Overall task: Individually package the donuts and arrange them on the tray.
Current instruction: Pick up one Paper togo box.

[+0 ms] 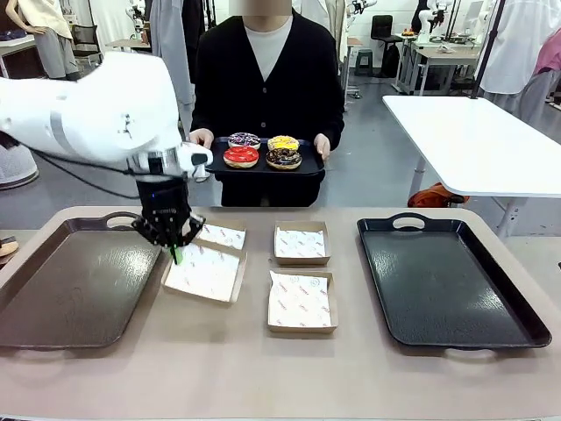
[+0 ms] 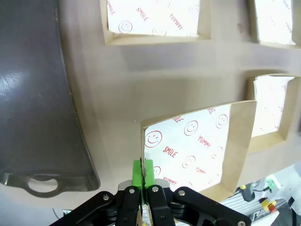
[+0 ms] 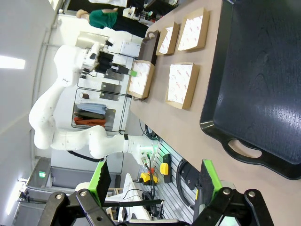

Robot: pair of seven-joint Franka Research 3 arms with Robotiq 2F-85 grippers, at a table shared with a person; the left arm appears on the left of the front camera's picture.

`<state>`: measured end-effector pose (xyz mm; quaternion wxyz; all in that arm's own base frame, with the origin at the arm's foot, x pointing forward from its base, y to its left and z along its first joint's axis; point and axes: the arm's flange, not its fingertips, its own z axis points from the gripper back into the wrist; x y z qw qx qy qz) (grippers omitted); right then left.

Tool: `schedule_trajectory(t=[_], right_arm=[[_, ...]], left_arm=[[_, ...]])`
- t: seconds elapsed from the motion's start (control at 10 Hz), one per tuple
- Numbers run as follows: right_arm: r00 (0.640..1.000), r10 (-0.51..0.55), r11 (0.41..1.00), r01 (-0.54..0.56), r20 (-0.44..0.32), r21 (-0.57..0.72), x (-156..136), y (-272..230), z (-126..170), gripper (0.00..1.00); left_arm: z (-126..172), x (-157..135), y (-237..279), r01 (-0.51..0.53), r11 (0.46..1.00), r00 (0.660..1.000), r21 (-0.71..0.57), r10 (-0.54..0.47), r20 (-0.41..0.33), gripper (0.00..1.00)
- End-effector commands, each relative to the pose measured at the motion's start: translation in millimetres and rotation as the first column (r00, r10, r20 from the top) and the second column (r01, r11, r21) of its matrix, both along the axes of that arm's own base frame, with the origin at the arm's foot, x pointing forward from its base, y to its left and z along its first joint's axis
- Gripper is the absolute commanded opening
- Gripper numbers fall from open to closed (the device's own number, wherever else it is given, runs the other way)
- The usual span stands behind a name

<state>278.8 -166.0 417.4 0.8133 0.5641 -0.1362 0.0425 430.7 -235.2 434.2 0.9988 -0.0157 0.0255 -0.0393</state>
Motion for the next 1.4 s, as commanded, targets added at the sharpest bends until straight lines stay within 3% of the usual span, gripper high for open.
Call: schedule_trajectory(t=[0.0, 0.2, 0.5, 0.9, 1.3], right_arm=[[1.0, 0.004, 1.0, -0.004, 0.013, 0.012, -0.4, -1.0, -0.1, 1.0], [1.0, 0.004, 1.0, -0.004, 0.013, 0.012, -0.4, -1.0, -0.1, 1.0], [1.0, 0.004, 1.0, -0.004, 0.013, 0.012, -0.4, -1.0, -0.1, 1.0], [1.0, 0.004, 1.0, -0.004, 0.013, 0.012, -0.4, -1.0, -0.1, 1.0], [1.0, 0.004, 1.0, -0.004, 0.013, 0.012, -0.4, -1.0, -0.1, 1.0]], left_arm=[[33.0, 5.8, 3.1, -0.051, 0.998, 0.997, 0.033, 0.049, 0.065, 0.0], [64.7, 24.0, 5.3, -0.1, 0.994, 0.991, 0.035, 0.097, 0.087, 0.0], [82.2, 75.8, 6.9, -0.153, 0.986, 0.987, 0.061, 0.149, 0.061, 0.0], [74.3, 140.1, 11.5, -0.153, 0.987, 0.987, 0.04, 0.151, 0.052, 0.0], [64.1, 162.0, 22.1, -0.049, 0.998, 0.993, 0.039, 0.044, 0.109, 0.0]])
